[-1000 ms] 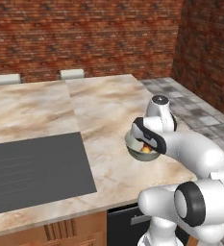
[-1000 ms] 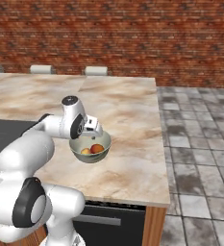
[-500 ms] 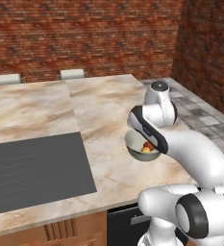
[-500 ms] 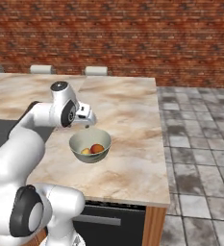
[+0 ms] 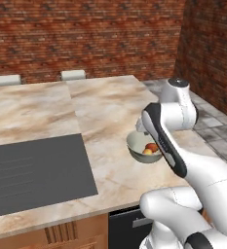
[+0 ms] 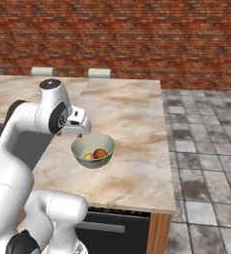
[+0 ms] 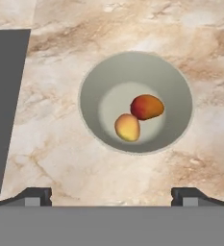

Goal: Pick the mangos from the cabinet and place them in one bowl. Pick the bell pepper from the sink and place it in the other bowl.

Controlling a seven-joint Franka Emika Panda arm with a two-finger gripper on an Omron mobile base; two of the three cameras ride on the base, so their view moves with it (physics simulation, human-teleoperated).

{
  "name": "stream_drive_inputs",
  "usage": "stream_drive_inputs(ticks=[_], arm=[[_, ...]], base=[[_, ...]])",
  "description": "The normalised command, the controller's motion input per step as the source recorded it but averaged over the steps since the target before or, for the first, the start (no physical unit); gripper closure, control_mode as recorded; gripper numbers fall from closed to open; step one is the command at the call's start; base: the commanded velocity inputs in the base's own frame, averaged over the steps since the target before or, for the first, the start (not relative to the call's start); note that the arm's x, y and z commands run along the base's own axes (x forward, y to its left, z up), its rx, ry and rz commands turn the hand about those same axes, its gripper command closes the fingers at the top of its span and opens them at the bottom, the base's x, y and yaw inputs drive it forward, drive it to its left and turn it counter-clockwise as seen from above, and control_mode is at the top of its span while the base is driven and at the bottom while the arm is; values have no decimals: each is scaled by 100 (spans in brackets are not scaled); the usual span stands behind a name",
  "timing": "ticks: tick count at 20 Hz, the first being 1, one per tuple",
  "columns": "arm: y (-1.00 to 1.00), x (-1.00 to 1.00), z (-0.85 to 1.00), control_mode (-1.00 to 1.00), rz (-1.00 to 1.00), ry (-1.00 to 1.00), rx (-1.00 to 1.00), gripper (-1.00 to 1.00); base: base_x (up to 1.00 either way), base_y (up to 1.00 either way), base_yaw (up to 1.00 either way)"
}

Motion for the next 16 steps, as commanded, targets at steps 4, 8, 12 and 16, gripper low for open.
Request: stream_drive_inputs(ticks=[4,8,12,16], arm=[[1,-99,-9,-100,1,1,0,-100],[12,-51,-6,-100,-1,4,0,-100],[3,-2,-2,-100,0,0,0,-100],[0,0,-1,-100,0,0,0,-100]], base=[[0,0,0],[0,0,0],[0,0,0],[0,0,0]])
